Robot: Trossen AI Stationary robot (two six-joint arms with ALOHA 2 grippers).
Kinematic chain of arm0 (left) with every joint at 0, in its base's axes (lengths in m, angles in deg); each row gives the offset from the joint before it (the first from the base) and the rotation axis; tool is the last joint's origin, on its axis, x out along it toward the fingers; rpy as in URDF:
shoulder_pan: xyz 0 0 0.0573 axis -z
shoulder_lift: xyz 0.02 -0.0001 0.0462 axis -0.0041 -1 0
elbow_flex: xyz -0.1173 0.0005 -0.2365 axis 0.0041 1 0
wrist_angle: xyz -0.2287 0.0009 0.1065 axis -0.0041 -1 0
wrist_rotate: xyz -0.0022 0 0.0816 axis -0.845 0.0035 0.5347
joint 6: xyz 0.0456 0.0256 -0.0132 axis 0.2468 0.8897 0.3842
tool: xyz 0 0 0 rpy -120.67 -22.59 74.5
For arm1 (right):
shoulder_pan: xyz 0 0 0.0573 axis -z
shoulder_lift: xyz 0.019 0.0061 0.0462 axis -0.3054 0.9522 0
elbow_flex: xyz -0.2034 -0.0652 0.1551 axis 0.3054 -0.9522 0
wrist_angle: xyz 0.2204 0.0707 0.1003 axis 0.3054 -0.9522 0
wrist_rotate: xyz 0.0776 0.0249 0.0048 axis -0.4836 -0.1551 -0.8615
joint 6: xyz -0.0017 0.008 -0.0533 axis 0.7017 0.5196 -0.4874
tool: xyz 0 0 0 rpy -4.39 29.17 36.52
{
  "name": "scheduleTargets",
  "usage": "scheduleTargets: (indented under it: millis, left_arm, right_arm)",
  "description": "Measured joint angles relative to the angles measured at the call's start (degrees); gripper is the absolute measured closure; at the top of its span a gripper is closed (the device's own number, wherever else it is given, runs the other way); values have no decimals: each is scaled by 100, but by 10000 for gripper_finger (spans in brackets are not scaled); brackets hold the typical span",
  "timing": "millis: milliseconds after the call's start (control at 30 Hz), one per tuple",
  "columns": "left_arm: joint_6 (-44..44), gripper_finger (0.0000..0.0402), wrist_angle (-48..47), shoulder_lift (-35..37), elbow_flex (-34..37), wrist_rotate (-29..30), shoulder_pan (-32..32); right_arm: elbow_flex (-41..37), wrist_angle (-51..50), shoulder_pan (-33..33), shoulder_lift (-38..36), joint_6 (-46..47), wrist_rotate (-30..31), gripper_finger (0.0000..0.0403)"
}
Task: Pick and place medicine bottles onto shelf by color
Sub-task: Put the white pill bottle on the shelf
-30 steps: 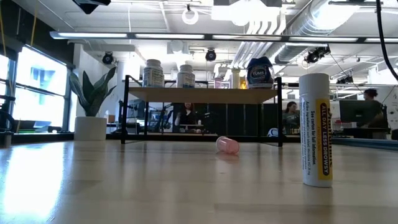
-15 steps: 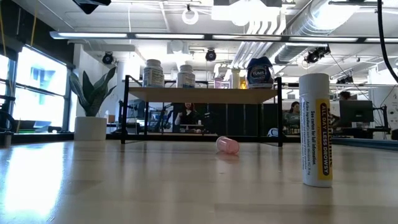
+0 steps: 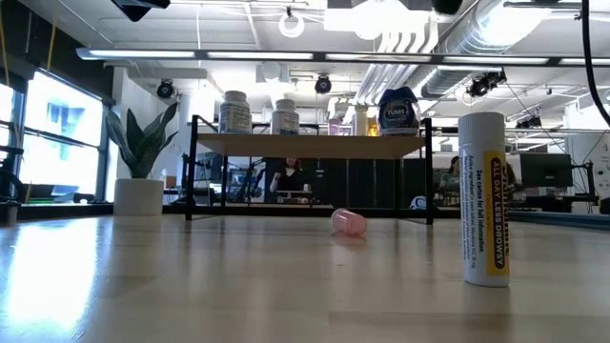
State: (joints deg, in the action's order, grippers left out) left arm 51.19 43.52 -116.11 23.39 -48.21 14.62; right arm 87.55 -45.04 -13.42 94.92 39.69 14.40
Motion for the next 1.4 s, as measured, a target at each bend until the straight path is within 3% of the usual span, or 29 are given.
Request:
scheduleTargets:
  millis: [567, 767, 1033, 1133, 1400]
  left_arm:
    - [-9, 193, 2, 0, 0, 0, 0]
    - [-1, 193, 2, 0, 0, 0, 0]
    - [-9, 193, 2, 0, 0, 0, 0]
    - [-25, 193, 1, 0, 0, 0, 0]
    - [-103, 193, 2, 0, 0, -1, 0]
  right_arm:
    - [-133, 56, 17, 568, -367, 338, 167]
    - [-623, 177, 43, 584, -330, 90, 167]
    - [-671, 374, 42, 584, -436, 127, 168]
    - [-671, 372, 42, 581, -444, 142, 186]
    - [-671, 362, 42, 579, -394, 143, 278]
